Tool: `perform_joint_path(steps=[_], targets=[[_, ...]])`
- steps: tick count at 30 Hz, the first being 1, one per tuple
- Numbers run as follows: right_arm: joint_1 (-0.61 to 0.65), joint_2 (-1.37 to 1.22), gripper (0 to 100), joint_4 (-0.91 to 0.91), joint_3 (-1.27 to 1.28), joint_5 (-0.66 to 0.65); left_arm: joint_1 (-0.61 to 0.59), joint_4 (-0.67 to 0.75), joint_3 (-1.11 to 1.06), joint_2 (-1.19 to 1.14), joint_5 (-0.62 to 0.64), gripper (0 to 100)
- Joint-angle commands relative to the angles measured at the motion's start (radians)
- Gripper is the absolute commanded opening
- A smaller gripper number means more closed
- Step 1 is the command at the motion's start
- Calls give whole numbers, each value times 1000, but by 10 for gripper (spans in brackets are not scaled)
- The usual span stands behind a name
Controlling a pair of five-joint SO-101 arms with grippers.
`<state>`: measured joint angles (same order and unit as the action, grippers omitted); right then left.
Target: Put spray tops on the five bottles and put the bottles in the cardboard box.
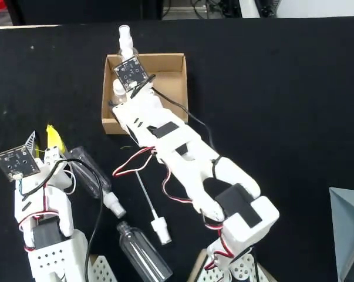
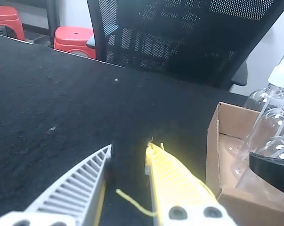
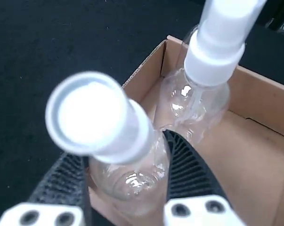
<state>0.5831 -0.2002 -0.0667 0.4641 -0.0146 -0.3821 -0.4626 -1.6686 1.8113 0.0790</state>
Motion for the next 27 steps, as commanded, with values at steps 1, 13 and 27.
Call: perform_joint_path(steps=[1, 13, 27], targets=[[8, -39, 35, -6, -96, 6, -8, 29, -21, 5, -9, 105], [-6, -73, 35, -28, -117, 6, -8, 29, -21, 5, -9, 105], [-6, -73, 40, -169, -176, 5, -8, 29, -21, 5, -9, 105]])
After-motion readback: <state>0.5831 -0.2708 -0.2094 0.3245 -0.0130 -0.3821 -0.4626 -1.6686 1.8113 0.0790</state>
